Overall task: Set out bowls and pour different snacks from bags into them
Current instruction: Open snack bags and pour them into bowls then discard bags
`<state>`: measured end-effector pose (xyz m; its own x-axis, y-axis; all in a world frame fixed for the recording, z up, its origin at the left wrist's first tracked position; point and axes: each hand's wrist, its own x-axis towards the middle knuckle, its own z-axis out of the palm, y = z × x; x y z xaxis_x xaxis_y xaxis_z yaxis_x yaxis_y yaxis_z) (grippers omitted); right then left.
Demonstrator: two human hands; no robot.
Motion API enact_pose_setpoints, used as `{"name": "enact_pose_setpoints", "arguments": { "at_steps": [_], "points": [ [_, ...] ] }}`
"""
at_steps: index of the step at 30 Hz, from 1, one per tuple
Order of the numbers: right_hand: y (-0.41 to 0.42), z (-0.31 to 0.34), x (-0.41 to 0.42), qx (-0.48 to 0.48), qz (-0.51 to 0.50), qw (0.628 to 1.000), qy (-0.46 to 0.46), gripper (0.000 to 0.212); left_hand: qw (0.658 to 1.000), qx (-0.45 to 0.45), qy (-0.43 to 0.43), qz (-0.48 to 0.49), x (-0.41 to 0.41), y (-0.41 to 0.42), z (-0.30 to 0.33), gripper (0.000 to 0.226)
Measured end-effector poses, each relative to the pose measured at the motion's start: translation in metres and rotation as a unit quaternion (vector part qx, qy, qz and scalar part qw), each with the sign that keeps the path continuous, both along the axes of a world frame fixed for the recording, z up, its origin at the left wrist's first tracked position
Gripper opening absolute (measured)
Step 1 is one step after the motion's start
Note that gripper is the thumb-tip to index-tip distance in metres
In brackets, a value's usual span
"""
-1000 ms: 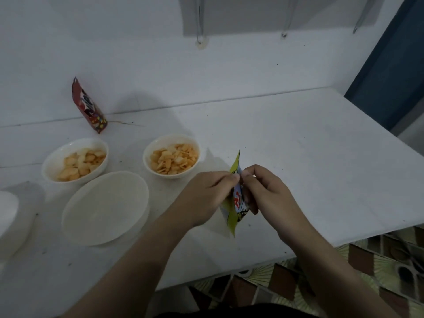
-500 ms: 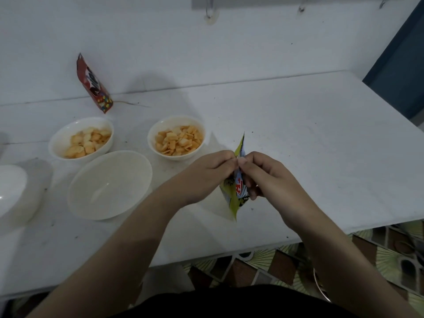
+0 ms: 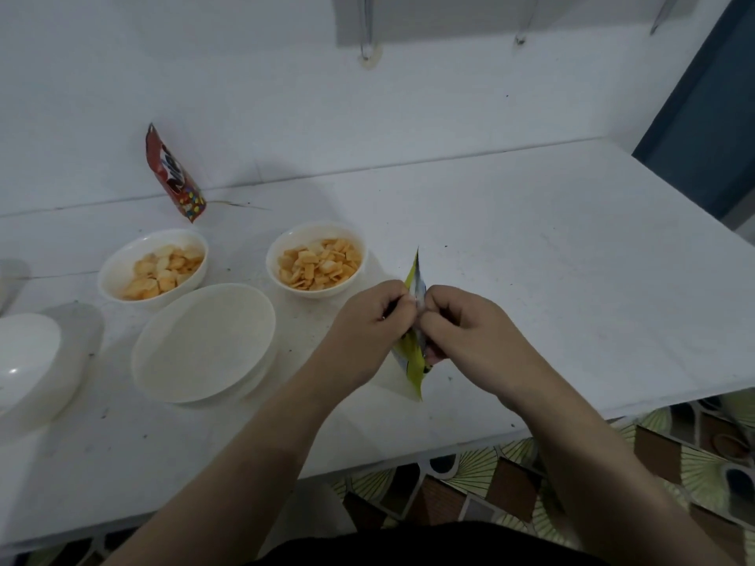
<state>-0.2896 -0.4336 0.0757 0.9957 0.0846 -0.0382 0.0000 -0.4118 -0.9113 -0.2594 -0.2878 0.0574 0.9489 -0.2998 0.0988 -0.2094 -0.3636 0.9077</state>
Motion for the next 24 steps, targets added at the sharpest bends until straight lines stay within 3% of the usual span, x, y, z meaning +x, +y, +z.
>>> {"name": "enact_pose_setpoints", "arguments": {
  "at_steps": [5,10,13,19,24],
  "points": [
    [0.004,-0.005,-0.003,0.003,0.004,1.0,-0.005,0.02,1.0,-0.014,0.011,0.006,-0.005,0.005,0.002,0.038],
    [0.007,-0.007,-0.007,0.002,0.032,0.999,0.01,0.017,0.986,0.166,0.016,-0.008,-0.011,0.011,0.026,0.028],
    [0.01,-0.009,-0.01,-0.03,0.033,0.999,-0.019,0.021,0.975,0.222,0.023,-0.013,-0.013,0.016,0.031,0.03],
    [0.01,-0.004,-0.014,-0.087,0.092,0.992,-0.008,0.025,0.99,0.14,-0.026,-0.007,-0.021,0.018,0.016,0.033],
    [0.01,-0.009,-0.014,0.016,0.076,0.997,-0.015,0.029,0.998,0.055,-0.021,-0.014,-0.023,0.018,0.003,0.035]
  ]
}}
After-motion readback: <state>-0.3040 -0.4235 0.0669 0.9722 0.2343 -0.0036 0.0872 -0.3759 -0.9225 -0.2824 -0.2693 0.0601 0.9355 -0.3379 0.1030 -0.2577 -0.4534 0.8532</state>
